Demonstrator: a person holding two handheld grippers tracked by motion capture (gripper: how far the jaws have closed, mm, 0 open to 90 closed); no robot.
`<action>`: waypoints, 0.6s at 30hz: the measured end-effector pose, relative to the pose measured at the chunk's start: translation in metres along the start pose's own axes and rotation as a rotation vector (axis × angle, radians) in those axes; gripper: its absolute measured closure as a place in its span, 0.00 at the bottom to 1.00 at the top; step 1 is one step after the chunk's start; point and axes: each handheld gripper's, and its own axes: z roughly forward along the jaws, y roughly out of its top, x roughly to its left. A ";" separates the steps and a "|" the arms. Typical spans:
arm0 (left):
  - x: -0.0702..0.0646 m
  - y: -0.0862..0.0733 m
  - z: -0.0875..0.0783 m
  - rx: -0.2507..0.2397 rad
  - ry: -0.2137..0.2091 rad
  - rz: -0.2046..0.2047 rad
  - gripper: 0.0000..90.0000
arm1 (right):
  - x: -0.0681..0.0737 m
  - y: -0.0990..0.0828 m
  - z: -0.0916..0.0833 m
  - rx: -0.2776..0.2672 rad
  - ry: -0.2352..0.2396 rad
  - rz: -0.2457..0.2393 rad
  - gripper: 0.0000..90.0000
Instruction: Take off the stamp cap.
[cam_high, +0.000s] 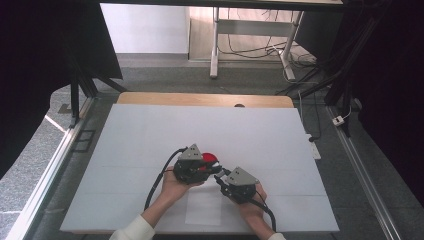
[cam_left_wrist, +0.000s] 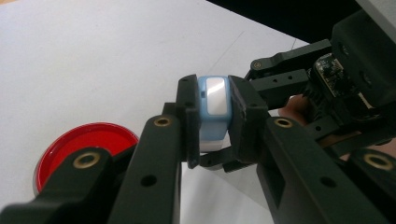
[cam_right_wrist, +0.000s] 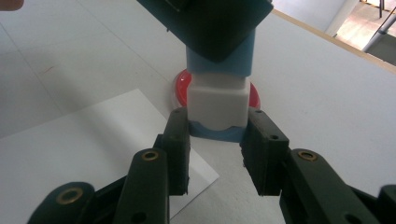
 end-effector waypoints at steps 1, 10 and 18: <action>0.000 0.000 0.000 0.000 0.000 0.000 0.83 | 0.000 0.000 0.000 0.000 0.000 0.000 0.70; 0.000 0.000 0.001 0.002 0.001 -0.006 0.83 | 0.001 0.000 0.000 0.013 -0.017 -0.011 0.71; 0.000 -0.001 0.001 0.004 0.002 -0.010 0.83 | 0.002 0.001 0.000 0.024 -0.024 -0.030 0.72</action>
